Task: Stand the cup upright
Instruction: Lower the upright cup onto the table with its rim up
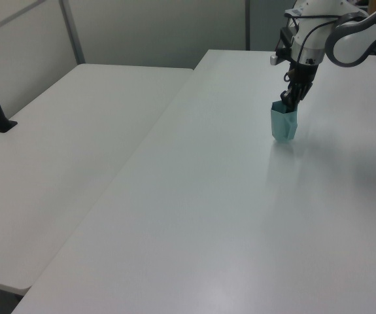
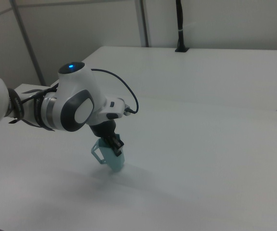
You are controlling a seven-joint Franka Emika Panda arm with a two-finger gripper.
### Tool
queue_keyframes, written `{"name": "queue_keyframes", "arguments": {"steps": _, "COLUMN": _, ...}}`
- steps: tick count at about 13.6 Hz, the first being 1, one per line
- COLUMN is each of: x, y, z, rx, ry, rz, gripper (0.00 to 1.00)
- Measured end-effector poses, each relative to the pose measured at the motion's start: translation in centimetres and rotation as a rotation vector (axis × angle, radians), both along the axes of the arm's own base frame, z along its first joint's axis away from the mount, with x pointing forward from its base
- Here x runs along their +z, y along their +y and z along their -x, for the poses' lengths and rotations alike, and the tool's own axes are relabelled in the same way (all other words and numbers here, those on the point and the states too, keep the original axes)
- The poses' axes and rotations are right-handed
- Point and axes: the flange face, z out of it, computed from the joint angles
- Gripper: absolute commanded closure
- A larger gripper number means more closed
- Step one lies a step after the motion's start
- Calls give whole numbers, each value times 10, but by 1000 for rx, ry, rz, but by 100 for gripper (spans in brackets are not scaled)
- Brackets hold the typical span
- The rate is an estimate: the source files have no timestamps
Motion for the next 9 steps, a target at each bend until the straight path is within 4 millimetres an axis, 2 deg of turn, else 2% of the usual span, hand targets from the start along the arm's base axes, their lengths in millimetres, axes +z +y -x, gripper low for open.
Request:
{"name": "queue_keyframes", "arguments": {"steps": 6, "x": -12, "y": 0, "z": 0, "rx": 0, "ry": 22, "rz": 8, "gripper": 100}}
{"name": "queue_keyframes", "arguments": {"steps": 7, "x": -12, "y": 0, "z": 0, "rx": 0, "ry": 23, "rz": 8, "gripper": 80}}
{"name": "queue_keyframes", "arguments": {"steps": 9, "x": -12, "y": 0, "z": -1, "rx": -8, "ry": 24, "rz": 0, "gripper": 54}}
